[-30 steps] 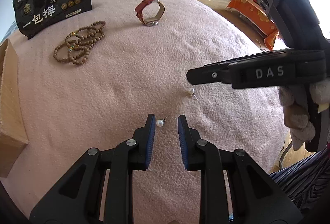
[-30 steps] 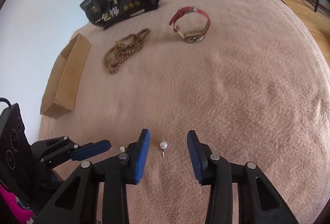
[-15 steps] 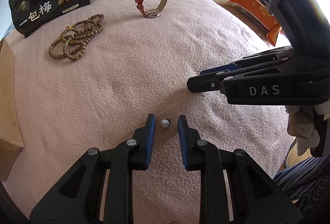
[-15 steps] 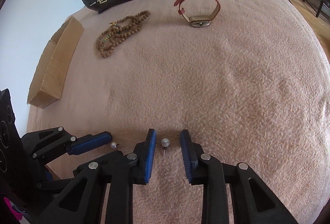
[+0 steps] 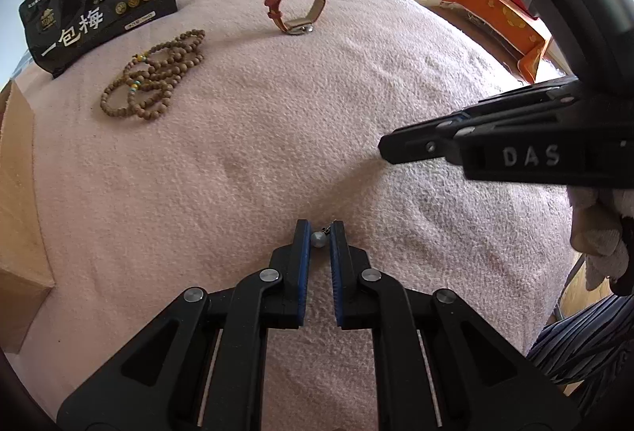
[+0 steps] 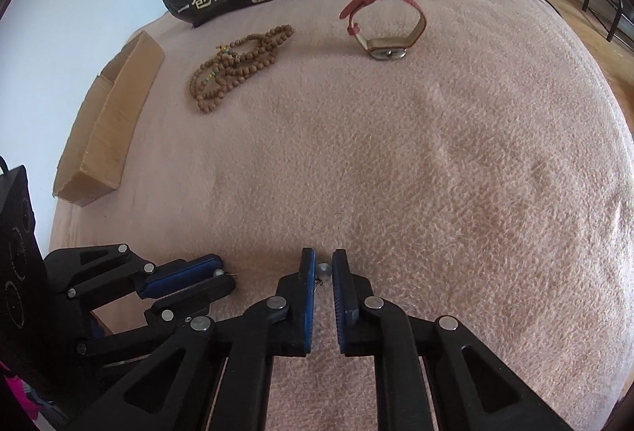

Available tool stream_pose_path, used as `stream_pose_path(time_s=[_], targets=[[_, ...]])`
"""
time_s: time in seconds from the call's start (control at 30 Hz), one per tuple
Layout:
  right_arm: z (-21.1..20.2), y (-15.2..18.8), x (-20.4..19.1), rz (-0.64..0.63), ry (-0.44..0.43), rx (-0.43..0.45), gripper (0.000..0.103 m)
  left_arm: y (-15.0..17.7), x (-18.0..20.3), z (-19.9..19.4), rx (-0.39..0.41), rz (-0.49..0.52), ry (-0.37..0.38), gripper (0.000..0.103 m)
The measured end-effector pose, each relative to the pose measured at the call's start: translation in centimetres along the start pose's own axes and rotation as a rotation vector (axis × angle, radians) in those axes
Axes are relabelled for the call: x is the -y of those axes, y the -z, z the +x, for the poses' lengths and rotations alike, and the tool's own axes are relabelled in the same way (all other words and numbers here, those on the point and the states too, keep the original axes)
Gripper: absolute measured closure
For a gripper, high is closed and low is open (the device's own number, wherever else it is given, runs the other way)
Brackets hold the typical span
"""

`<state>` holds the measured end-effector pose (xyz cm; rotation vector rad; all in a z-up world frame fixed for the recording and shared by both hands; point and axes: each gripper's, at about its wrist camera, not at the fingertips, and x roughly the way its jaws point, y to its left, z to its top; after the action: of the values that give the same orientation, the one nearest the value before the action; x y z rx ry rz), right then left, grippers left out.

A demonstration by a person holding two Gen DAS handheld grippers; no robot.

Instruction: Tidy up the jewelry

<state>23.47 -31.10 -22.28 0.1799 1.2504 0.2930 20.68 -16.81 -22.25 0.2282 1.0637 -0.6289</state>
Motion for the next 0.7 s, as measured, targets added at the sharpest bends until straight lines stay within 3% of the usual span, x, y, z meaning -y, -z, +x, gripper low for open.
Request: stream_pose_path(time_s=[0.37,0.7], targets=[[-3.8,-0.8,-0.4,0.006,-0.010,0.096,0.097,-0.3,-1.7,-3.0,0.059,-0.052,-0.003,0.095],[-6.7,-2.8,-4.5,-0.060,0.000,0.209,0.097,-1.0,-4.9,-7.7,0.157,-0.137,-0.027,0.095]])
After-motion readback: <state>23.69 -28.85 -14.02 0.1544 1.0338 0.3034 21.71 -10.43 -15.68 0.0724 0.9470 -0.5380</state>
